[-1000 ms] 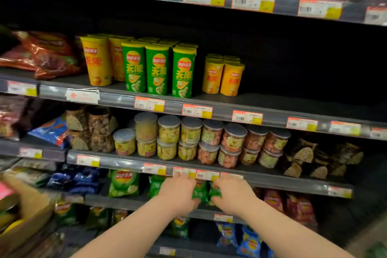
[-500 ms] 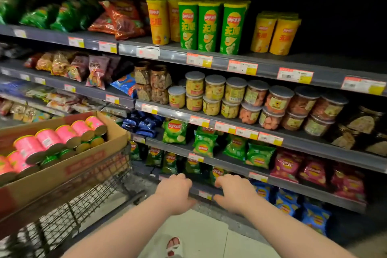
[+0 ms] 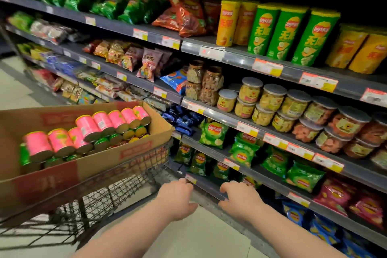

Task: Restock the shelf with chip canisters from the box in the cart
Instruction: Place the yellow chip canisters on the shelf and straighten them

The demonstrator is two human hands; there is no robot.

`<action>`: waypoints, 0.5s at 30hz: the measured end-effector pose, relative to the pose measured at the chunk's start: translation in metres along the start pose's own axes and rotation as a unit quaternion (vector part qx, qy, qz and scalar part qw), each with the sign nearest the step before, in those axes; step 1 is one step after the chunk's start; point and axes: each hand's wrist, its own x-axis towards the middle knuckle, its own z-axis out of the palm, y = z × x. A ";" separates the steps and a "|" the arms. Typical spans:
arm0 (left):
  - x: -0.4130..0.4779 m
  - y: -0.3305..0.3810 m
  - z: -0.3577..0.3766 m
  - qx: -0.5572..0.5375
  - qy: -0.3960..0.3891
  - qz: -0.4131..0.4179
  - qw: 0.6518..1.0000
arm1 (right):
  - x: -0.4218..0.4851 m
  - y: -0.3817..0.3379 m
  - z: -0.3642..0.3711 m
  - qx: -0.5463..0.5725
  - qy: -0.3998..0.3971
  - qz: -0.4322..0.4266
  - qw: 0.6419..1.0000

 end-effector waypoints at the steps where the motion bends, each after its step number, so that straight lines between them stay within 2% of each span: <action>1: -0.002 -0.018 -0.002 -0.007 0.002 -0.010 1.000 | 0.010 -0.017 -0.003 -0.004 -0.006 -0.009 1.000; 8: -0.016 -0.145 -0.012 -0.066 0.030 -0.091 0.993 | 0.088 -0.140 -0.024 -0.051 -0.027 -0.075 0.995; 15: -0.029 -0.251 -0.019 -0.077 0.045 -0.142 0.986 | 0.153 -0.228 -0.025 -0.070 -0.054 -0.122 0.989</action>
